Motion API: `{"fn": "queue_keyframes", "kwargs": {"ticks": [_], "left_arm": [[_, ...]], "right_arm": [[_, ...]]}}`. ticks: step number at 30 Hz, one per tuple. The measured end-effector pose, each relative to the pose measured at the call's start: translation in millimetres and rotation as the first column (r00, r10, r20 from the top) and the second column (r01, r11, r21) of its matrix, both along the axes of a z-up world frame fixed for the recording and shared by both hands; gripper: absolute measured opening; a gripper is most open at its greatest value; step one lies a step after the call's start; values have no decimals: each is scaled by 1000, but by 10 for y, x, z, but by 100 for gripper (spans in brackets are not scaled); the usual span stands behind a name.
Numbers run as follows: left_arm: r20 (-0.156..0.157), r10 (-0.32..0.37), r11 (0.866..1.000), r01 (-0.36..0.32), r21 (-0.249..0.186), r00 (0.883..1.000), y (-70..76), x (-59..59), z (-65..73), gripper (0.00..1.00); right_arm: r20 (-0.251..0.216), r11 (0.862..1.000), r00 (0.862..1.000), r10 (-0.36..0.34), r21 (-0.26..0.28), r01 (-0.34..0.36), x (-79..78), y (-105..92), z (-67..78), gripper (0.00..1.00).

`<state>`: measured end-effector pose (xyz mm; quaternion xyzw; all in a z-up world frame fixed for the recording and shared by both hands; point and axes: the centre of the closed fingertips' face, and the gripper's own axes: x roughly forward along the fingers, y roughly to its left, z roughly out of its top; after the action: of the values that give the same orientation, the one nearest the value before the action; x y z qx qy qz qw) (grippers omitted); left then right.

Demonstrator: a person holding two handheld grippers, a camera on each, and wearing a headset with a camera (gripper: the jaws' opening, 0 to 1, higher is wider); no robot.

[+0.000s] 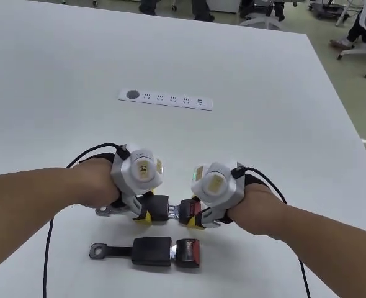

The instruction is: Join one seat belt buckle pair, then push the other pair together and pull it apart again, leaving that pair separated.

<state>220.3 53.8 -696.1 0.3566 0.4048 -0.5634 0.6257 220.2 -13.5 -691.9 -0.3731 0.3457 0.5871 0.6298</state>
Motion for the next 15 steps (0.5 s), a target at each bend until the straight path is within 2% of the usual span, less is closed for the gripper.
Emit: {"fn": "queue_keyframes", "kwargs": {"ticks": [5, 15], "left_arm": [[1, -30, 1000, 30, 0, 1000, 7, -4, -3, 34], [-1, -27, 1000, 27, -9, 1000, -3, -16, 18, 33]], "right_arm": [[-18, 999, 1000, 25, 21, -25, 6, 1, 13, 31], [-25, 998, 998, 50, 37, -49, 24, 80, 17, 30]]}}
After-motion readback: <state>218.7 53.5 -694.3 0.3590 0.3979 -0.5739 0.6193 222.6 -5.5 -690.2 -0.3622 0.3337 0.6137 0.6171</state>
